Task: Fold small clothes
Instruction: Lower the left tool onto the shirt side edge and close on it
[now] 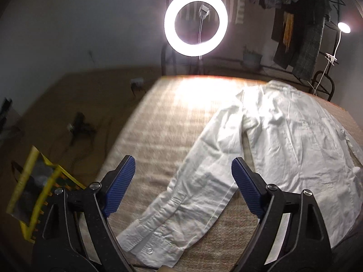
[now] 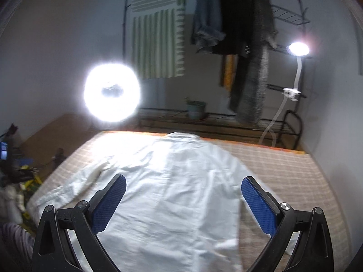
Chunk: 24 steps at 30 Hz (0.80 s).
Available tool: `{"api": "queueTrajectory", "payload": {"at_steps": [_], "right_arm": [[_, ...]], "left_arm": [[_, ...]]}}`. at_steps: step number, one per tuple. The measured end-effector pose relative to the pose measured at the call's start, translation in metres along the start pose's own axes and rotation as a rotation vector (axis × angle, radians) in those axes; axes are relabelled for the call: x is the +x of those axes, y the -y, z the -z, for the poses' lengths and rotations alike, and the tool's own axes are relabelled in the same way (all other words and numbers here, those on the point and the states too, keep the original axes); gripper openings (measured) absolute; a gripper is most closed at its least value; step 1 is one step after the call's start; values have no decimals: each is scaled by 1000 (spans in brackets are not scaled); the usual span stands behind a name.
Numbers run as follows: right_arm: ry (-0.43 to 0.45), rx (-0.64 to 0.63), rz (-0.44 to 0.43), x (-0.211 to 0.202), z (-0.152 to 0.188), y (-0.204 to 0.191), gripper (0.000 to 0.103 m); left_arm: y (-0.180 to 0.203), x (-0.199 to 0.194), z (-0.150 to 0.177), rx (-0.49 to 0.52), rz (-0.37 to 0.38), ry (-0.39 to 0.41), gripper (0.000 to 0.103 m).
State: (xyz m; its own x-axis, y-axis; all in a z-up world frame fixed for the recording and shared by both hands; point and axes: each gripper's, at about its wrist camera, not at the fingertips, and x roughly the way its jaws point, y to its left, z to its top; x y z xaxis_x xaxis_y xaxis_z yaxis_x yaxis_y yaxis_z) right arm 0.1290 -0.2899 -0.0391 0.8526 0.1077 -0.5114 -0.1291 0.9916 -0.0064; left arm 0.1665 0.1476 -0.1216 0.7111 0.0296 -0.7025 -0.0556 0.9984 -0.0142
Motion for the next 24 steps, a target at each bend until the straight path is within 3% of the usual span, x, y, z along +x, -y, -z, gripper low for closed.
{"api": "queueTrajectory", "payload": {"at_steps": [5, 9, 13, 18, 22, 24], "right_arm": [[-23, -61, -28, 13, -3, -26, 103], [-48, 1, -102, 32, -4, -33, 103], [-99, 60, -148, 53, 3, -35, 103], [-134, 45, -129, 68, 14, -36, 102], [-143, 44, -121, 72, 17, -32, 103], [-145, 46, -119, 73, 17, -30, 103]], "left_arm": [[-19, 54, 11, -13, 0, -125, 85], [-31, 86, 18, -54, 27, -204, 84], [-39, 106, 25, -60, 28, -246, 82], [-45, 117, 31, -54, 46, -274, 81], [-45, 128, 37, -55, 75, -314, 52], [-45, 129, 39, -71, 91, -301, 46]]}}
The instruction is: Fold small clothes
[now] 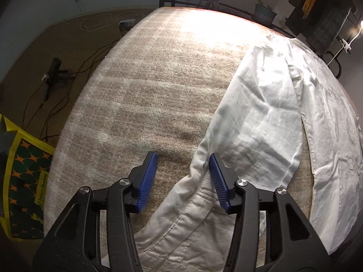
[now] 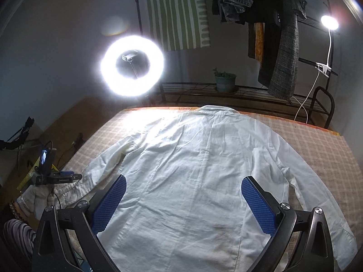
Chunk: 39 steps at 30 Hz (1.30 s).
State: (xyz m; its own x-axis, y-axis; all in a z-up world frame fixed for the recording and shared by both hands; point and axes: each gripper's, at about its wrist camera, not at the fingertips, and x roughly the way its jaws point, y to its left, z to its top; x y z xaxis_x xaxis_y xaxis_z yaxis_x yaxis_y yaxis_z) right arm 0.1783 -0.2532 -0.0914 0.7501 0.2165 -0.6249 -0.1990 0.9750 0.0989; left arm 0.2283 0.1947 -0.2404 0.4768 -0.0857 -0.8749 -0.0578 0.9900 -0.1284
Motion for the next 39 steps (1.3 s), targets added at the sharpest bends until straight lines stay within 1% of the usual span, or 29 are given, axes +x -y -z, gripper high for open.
{"api": "queueTrajectory", "payload": {"at_steps": [1, 2, 4, 8, 10, 11, 12, 13, 14, 15, 16, 17, 18, 19, 20, 23, 25, 27, 30, 34, 37, 39], "right_arm": [[-1, -1, 2, 0, 0, 0, 102], [-2, -3, 5, 0, 0, 0, 103], [-2, -8, 11, 0, 0, 0, 103], [-4, -23, 19, 0, 1, -4, 103], [-1, -32, 18, -2, 2, -7, 102], [1, -39, 17, -3, 2, -8, 103], [3, -49, 18, -4, 3, -10, 102], [5, -58, 20, -5, 3, -11, 103], [6, -68, 24, -5, 4, -12, 102], [6, -81, 28, -5, 4, -14, 102], [8, -92, 31, -6, 5, -16, 102], [9, -103, 35, -6, 6, -17, 103], [10, -117, 36, -6, 6, -20, 103], [10, -124, 36, -6, 7, -21, 102], [11, -132, 36, -6, 8, -22, 103], [6, -145, 35, -5, 10, -26, 102], [5, -151, 29, -6, 11, -27, 102], [11, -162, 26, -9, 11, -29, 102], [14, -173, 25, -12, 13, -28, 103], [5, -149, 12, -14, 14, -22, 102], [15, -139, 4, -19, 15, -18, 102], [18, -128, -1, -21, 17, -14, 102]], "left_arm": [[1, -1, 0, -4, 13, 8, 38], [2, -1, 0, -4, 24, 15, 22], [7, -1, 0, 3, 66, 15, 6], [21, -5, 0, 68, 13, 53, 5], [18, -7, 0, 53, 8, 66, 5], [15, -7, -1, 36, 25, 64, 9], [12, -6, -1, 21, 36, 53, 17], [8, -5, -1, 6, 37, 42, 41], [6, -4, -1, -1, 33, 44, 53], [4, -4, 0, -1, 26, 49, 53], [4, -2, 1, 7, 25, 45, 53], [3, -1, 3, 14, 32, 40, 43], [4, -1, 5, 26, 26, 46, 35], [6, -1, 6, 40, 24, 55, 16], [8, -1, 5, 43, 56, 51, 3], [17, 0, -5, 48, 55, 39, 0], [24, -5, -12, 49, 81, 41, 0], [36, -20, -23, 71, 110, 73, 0], [60, -45, -39, 136, 130, 124, 0], [103, -75, -58, 254, 161, 152, 0], [141, -91, -52, 313, 221, 162, 0], [163, -99, -39, 336, 257, 161, 0]]}}
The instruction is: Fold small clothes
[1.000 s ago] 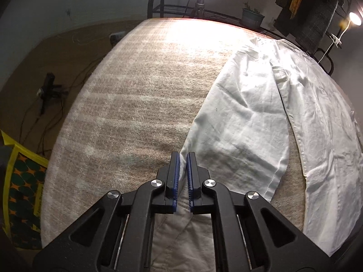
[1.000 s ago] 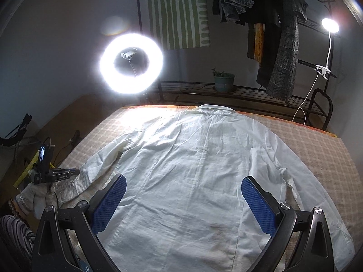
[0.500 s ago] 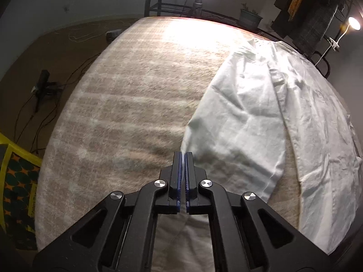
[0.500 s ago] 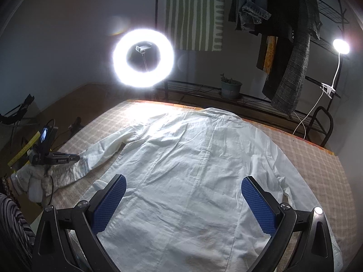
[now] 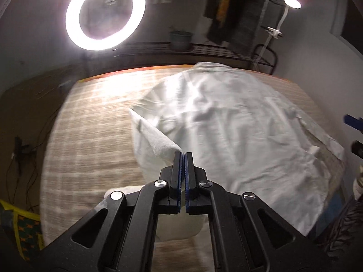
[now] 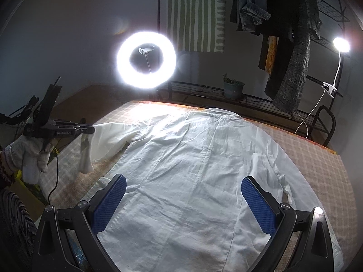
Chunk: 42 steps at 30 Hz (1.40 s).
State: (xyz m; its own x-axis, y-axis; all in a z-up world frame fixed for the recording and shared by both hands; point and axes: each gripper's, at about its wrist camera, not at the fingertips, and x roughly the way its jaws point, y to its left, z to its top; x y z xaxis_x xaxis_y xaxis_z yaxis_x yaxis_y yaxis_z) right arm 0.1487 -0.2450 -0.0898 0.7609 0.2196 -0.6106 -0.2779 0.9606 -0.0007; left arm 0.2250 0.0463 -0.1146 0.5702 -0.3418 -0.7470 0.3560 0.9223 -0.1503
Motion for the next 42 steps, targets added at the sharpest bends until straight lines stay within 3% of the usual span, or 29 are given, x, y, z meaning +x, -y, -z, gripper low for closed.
{"api": "queueTrajectory", "payload": {"at_steps": [4, 9, 11, 14, 18, 21, 23, 27, 34, 36, 37, 38, 42], "right_arm": [[-9, 46, -25, 1, 6, 10, 101], [-47, 94, -19, 12, 16, 22, 99], [-59, 88, -1, 15, 19, 23, 99], [-78, 82, 6, 20, 25, 27, 99], [-98, 82, -5, 25, 32, 30, 99], [-118, 101, -38, 31, 35, 29, 97], [-137, 124, -82, 36, 36, 26, 91], [-154, 153, -140, 45, 41, 16, 88], [-179, 145, -151, 54, 45, -2, 88], [-182, 135, -151, 56, 46, -4, 88], [-185, 128, -150, 56, 46, -5, 88], [-187, 120, -150, 57, 46, -6, 88], [-203, 122, -158, 64, 46, -7, 87]], "left_arm": [[60, 19, 18, 43, 79, -44, 0], [119, 49, 45, 200, 65, -143, 2], [127, 49, 49, 227, 54, -152, 19], [119, 28, 46, 186, 66, -105, 46], [85, -10, 43, 91, 79, -20, 48], [43, -19, 48, 20, -30, 15, 56], [8, -10, 53, -86, -50, -24, 56], [-39, 21, 68, -293, 3, -108, 56], [-44, 68, 75, -287, -7, -164, 56], [-41, 75, 78, -286, 22, -172, 44], [-36, 76, 78, -263, 12, -167, 21], [-32, 76, 77, -233, 4, -171, 4], [-19, 55, 73, -198, 30, -117, 2]]}}
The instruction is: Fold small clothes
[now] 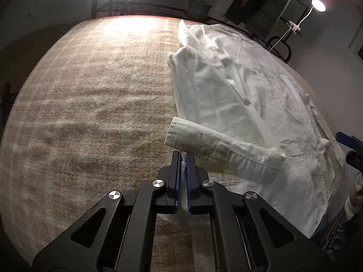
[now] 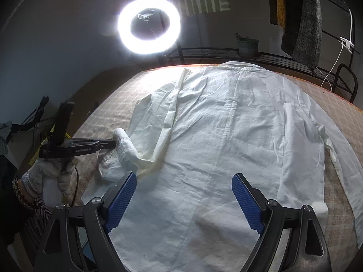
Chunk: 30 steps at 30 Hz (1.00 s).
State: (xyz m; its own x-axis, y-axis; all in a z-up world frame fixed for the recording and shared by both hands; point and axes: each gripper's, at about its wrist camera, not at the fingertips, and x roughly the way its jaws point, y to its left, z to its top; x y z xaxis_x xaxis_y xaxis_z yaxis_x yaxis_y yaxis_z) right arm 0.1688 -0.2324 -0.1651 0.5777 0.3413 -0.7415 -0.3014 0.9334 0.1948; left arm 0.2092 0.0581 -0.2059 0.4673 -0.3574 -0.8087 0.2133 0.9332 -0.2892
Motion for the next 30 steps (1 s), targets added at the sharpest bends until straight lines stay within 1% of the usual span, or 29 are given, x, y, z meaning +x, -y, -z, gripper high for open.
{"api": "queueTrajectory", "payload": {"at_steps": [2, 4, 6, 8, 10, 12, 13, 14, 15, 16, 17, 18, 21, 23, 24, 25, 27, 29, 30], "right_arm": [[-14, 12, -16, 3, -1, 1, 83], [-27, 23, -38, 8, -2, 2, 80], [-34, 32, -55, 12, -4, 1, 79], [-40, 42, -73, 16, -6, -1, 79], [-45, 52, -88, 18, -7, -2, 79], [-46, 58, -95, 19, -8, -3, 79], [-43, 59, -94, 19, -8, -3, 79], [-41, 61, -94, 18, -9, -3, 79], [-41, 67, -99, 17, -9, -2, 79], [-42, 74, -104, 17, -9, 0, 79], [-44, 86, -113, 17, -9, 2, 79], [-47, 100, -123, 17, -9, 4, 79], [-81, 138, -157, 21, -5, 9, 78], [-112, 162, -188, 25, 1, 10, 77], [-130, 180, -217, 26, 5, 10, 77], [-147, 204, -252, 28, 10, 10, 77], [-170, 241, -309, 29, 17, 9, 77], [-175, 250, -312, 28, 21, 8, 77], [-171, 242, -293, 27, 21, 8, 77]], "left_arm": [[12, -21, 3, 21, 30, 38, 2], [29, -42, 9, 71, 39, 73, 2], [49, -60, 20, 129, 69, 91, 2], [70, -73, 32, 191, 99, 91, 2], [91, -78, 43, 233, 131, 83, 2], [110, -79, 56, 263, 182, 51, 2], [117, -78, 61, 278, 208, 25, 7], [124, -77, 66, 287, 233, 3, 15], [125, -77, 72, 291, 252, -5, 21], [127, -78, 76, 291, 260, -7, 30], [125, -79, 79, 278, 257, -3, 34], [119, -79, 79, 256, 258, -3, 35], [90, -69, 71, 141, 255, -6, 35], [73, -60, 62, 85, 226, -15, 35], [64, -54, 56, 51, 200, -23, 35], [55, -49, 50, 12, 194, -29, 35], [46, -44, 41, -22, 221, -28, 35], [53, -43, 38, -14, 264, -37, 35], [61, -44, 40, 9, 283, -44, 35]]}}
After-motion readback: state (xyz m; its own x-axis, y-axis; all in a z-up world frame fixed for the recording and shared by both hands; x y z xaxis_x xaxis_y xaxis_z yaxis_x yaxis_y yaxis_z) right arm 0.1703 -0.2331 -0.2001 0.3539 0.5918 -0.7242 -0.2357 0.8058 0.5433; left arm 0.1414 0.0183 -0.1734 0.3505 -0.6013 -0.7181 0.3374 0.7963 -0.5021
